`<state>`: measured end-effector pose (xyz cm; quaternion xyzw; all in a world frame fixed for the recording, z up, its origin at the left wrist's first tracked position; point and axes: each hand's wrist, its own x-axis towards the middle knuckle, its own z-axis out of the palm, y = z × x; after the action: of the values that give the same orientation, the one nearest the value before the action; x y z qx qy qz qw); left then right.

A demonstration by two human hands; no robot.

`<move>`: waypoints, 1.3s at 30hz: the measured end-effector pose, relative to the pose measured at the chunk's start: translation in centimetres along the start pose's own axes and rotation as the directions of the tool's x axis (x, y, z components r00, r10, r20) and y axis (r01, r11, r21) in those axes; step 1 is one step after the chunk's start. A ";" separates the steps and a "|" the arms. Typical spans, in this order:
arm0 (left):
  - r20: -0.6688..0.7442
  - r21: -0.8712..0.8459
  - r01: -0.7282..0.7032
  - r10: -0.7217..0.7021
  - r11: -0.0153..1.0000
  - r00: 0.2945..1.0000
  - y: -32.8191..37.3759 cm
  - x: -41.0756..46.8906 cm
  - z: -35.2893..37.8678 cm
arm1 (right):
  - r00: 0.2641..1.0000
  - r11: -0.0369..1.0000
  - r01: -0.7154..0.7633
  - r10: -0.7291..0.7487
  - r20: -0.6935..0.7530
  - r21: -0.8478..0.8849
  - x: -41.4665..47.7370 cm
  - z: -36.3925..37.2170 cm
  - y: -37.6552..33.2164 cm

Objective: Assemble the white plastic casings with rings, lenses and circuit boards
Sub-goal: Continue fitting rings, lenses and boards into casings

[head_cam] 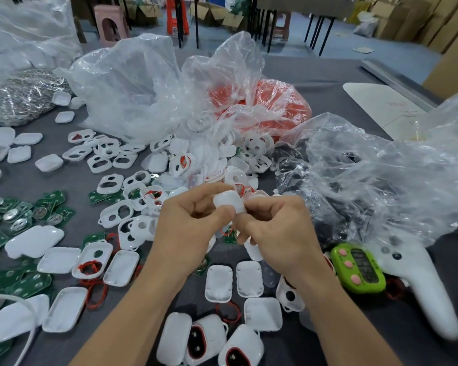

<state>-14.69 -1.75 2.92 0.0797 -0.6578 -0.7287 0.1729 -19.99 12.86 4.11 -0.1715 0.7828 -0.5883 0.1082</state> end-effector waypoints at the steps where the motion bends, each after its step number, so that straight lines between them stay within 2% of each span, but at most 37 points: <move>1: -0.023 -0.001 -0.003 0.003 1.000 1.000 -0.1 -0.1 0.0 | 1.000 1.000 0.005 -0.005 -0.005 -0.017 -0.1 0.0 0.0; 6: -0.077 -0.046 -0.016 0.012 0.999 0.997 -0.2 0.0 0.6 | 1.000 1.000 -0.012 0.012 -0.024 -0.001 -0.1 0.0 0.3; 9: -0.079 0.036 0.013 -0.010 0.999 0.997 -0.4 0.2 0.4 | 0.999 0.993 -0.045 0.045 0.004 0.106 0.1 0.1 0.3; 13: 0.014 0.116 0.045 -0.047 0.992 0.999 -0.3 0.0 0.1 | 0.996 0.966 -0.083 0.078 0.029 0.246 0.6 -0.2 0.3; 16: -0.028 0.166 0.013 -0.008 0.986 1.000 -0.3 -0.1 0.1 | 0.992 0.960 -0.110 0.091 0.084 0.257 0.6 -0.1 0.3; 18: -0.074 0.173 0.001 0.012 0.985 0.997 -0.4 -0.2 0.2 | 0.993 0.959 -0.108 0.092 0.072 0.261 0.5 0.1 0.4; 22: -0.188 0.245 -0.015 0.063 0.969 0.980 -0.1 -0.4 0.3 | 0.994 0.973 -0.107 0.100 0.043 0.204 0.5 0.8 0.8; 25: -0.232 0.337 -0.002 0.085 0.942 0.969 0.0 -0.4 0.4 | 0.995 0.999 -0.046 0.048 -0.091 0.017 0.3 1.5 1.4; 27: -0.239 0.396 -0.023 0.127 0.918 0.963 -0.1 -0.6 0.6 | 0.989 1.000 -0.002 0.004 -0.145 0.014 0.2 1.9 1.3; 32: -0.172 0.555 -0.090 0.221 0.827 0.960 -0.5 -1.2 0.8 | 0.999 0.973 0.032 -0.036 0.016 0.229 0.2 2.1 0.9; 35: -0.147 0.465 -0.095 0.183 0.880 0.972 -0.7 -0.7 0.3 | 0.997 0.945 -0.038 0.015 0.072 0.326 0.7 1.1 0.7; 39: -0.149 0.406 -0.085 0.158 0.910 0.976 -0.4 -0.2 -0.2 | 0.969 0.892 -0.176 0.082 0.234 0.416 0.9 -0.5 0.2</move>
<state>-14.50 -1.84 2.48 0.1370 -0.7775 -0.5577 0.2565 -20.99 12.98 4.07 -0.1519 0.6261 -0.7176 0.2646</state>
